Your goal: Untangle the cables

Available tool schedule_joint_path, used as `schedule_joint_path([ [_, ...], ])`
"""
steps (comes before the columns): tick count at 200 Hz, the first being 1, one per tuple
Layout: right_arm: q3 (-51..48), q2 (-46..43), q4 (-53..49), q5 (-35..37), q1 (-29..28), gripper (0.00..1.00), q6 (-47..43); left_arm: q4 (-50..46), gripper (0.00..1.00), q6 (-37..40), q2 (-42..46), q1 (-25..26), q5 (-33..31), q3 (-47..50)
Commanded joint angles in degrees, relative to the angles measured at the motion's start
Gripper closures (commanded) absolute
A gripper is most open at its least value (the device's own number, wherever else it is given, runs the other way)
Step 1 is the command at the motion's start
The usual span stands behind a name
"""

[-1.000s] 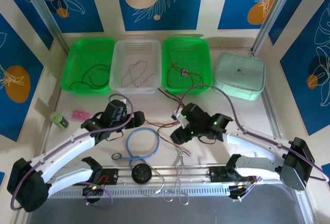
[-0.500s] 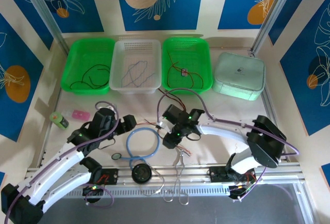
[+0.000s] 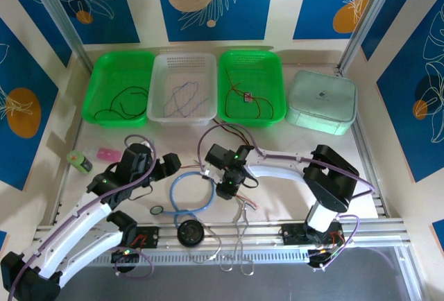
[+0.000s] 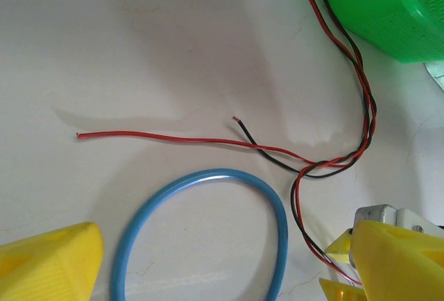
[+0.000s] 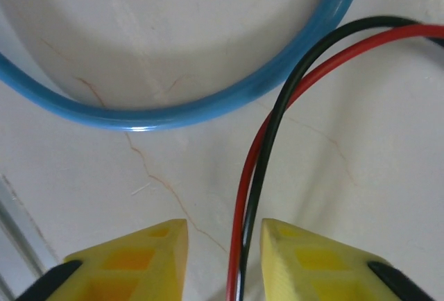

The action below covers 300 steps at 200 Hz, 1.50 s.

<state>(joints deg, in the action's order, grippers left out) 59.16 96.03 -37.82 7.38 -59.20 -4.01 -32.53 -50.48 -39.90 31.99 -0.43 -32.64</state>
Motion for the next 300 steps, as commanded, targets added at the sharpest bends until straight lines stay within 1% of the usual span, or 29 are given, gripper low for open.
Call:
schedule_joint_path([
  [1, 1.84, -0.04, -2.43, 1.60, -0.51, 0.77, -2.05, -2.76, 0.08, 1.82, 0.71, -0.48, 0.08, -2.20],
  [11, 1.93, -0.13, -2.74, 2.61, -0.72, 0.85, -3.12, -3.38, 0.08, 2.26, 0.70, -0.53, -0.08, -2.66],
  [20, 2.18, -0.10, -3.55, 3.00, -0.89, 0.88, -4.71, -3.71, 0.08, 2.42, 0.70, -0.52, -0.18, -2.97],
  [38, 2.20, -0.07, -4.74, 5.12, -0.93, 0.94, -6.96, -3.98, 0.08, 2.49, 0.79, -0.52, -0.19, -3.35],
  [63, 1.60, -1.29, -4.80, 5.24, 0.17, 0.99, -8.46, -4.20, 0.08, 2.56, 0.88, -0.60, -0.19, -3.62],
  [94, 1.06, -3.73, -4.49, 7.44, 1.17, 1.00, -9.58, -4.42, 0.08, 2.93, 0.79, -0.53, -0.26, -4.27],
  [128, 1.01, -8.56, -3.51, 9.59, 3.13, 1.00, -10.57, -6.38, 0.08, 8.17, 0.44, -0.56, -0.81, -6.83],
  [152, 1.05, -12.72, -3.13, 7.62, 5.79, 1.00, -10.93, -6.94, 0.08, 10.57, 0.78, -0.57, -0.73, -8.54],
  [178, 1.86, -16.98, -2.90, 4.12, 8.99, 1.00, -10.53, -5.94, 0.08, 11.17, 0.46, -0.52, 0.45, -9.78],
  [215, 3.64, -23.70, 0.15, -0.04, 13.26, 1.00, -6.90, -4.00, 0.09, 12.41, -1.89, -0.61, 3.94, -13.05],
  [238, 3.97, -27.76, 3.94, -4.92, 15.92, 1.00, -3.28, -7.18, 0.09, 16.30, -6.00, -0.69, 7.56, -21.33],
  [264, 3.80, -29.85, 7.79, -9.76, 18.64, 1.00, 2.22, -12.21, 0.09, 19.77, -12.56, -0.70, 10.58, -32.65],
  [281, 3.12, -31.03, 11.35, -9.19, 20.20, 1.00, 7.44, -13.61, 0.09, 20.55, -16.00, -0.73, 12.07, -37.96],
  [300, 1.32, -33.03, 16.87, -11.10, 21.95, 1.00, 13.28, -13.80, 0.10, 20.90, -18.46, -0.70, 12.68, -41.31],
])
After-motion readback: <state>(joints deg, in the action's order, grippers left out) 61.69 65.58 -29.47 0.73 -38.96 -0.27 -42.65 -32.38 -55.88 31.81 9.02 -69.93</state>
